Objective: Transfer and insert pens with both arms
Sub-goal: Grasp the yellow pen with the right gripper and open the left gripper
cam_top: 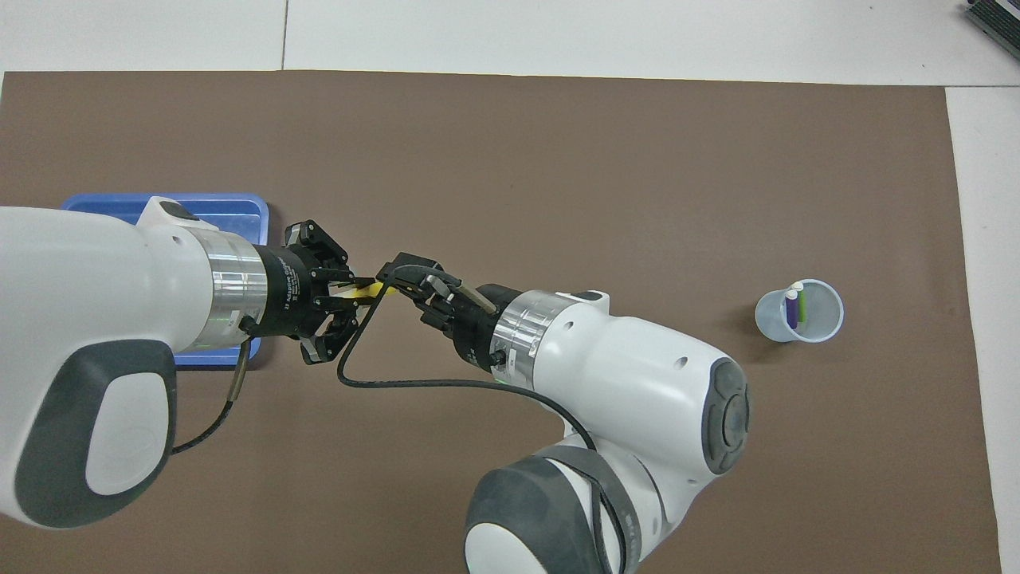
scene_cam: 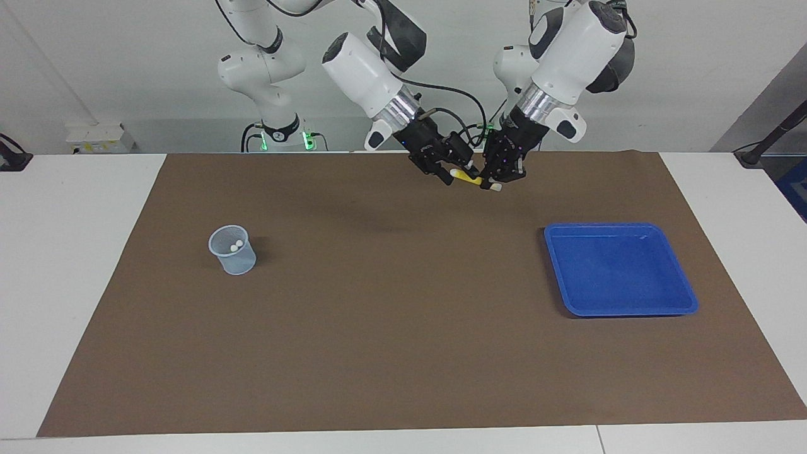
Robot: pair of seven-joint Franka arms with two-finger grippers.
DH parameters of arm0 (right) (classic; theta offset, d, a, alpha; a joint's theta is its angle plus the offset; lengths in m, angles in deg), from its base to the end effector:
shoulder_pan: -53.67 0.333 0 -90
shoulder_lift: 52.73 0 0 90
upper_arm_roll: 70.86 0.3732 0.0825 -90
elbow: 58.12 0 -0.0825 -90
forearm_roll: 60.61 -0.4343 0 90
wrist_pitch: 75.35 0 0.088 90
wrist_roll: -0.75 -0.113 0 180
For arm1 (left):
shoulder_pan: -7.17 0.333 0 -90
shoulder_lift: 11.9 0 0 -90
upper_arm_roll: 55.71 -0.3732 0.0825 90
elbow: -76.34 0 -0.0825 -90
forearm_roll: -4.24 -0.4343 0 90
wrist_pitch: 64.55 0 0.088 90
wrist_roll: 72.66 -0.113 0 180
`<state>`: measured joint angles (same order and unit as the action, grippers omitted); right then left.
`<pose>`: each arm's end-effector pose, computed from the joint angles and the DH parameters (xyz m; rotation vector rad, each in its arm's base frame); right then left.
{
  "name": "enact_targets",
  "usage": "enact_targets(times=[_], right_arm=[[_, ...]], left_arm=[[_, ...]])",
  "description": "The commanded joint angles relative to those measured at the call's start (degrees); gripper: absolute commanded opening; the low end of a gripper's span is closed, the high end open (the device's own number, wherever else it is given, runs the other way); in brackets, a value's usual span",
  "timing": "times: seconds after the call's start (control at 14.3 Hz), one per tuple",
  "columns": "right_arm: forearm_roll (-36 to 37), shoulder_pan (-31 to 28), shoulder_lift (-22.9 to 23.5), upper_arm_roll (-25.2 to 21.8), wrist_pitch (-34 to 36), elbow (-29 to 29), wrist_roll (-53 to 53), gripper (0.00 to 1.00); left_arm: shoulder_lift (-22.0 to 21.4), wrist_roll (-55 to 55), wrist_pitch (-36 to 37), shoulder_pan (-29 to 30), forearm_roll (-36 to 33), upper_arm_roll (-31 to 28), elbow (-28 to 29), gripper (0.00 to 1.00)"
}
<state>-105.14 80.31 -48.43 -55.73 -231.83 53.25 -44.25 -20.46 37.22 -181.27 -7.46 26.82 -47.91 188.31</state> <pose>0.5216 0.4261 0.5492 -2.1478 0.7533 -0.1177 0.5261 -0.2477 0.6074 1.8679 2.0489 -0.3205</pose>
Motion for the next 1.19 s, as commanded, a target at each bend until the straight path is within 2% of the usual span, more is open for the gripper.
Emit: enact_targets(times=[0.0, 0.28, 0.63, 0.77, 1.05, 1.12], right_arm=[[-1.3, -0.4, 0.4, 0.3, -0.3, -0.9, 0.1, 0.62], [-1.4, -0.3, 0.4, 0.3, -0.4, -1.1, -0.1, 0.45], [-1.4, -0.4, 0.4, 0.3, -0.5, -1.1, 0.1, 0.07], [-1.4, -0.4, 0.4, 0.3, -0.5, -1.1, 0.2, 0.00], [-2.4, -0.7, 0.4, 0.3, -0.5, -1.1, 0.3, 0.00], [-2.4, -0.7, 0.4, 0.3, -0.5, -1.1, 0.3, 0.00]], left_arm=[[-1.7, 0.9, -1.1, -0.5, 0.5, -0.2, 1.8, 0.00], [-2.0, 0.9, -1.1, -0.5, 0.5, -0.2, 1.8, 0.00], [-2.1, 1.0, -1.1, -0.6, 0.5, -0.2, 1.9, 0.00], [-2.1, 1.0, -1.1, -0.6, 0.5, -0.2, 1.9, 0.00], [-2.1, -0.4, -1.4, -0.9, 0.2, 0.0, 1.9, 0.02], [-2.1, -0.5, -1.5, -0.9, 0.1, 0.0, 2.1, 0.42]])
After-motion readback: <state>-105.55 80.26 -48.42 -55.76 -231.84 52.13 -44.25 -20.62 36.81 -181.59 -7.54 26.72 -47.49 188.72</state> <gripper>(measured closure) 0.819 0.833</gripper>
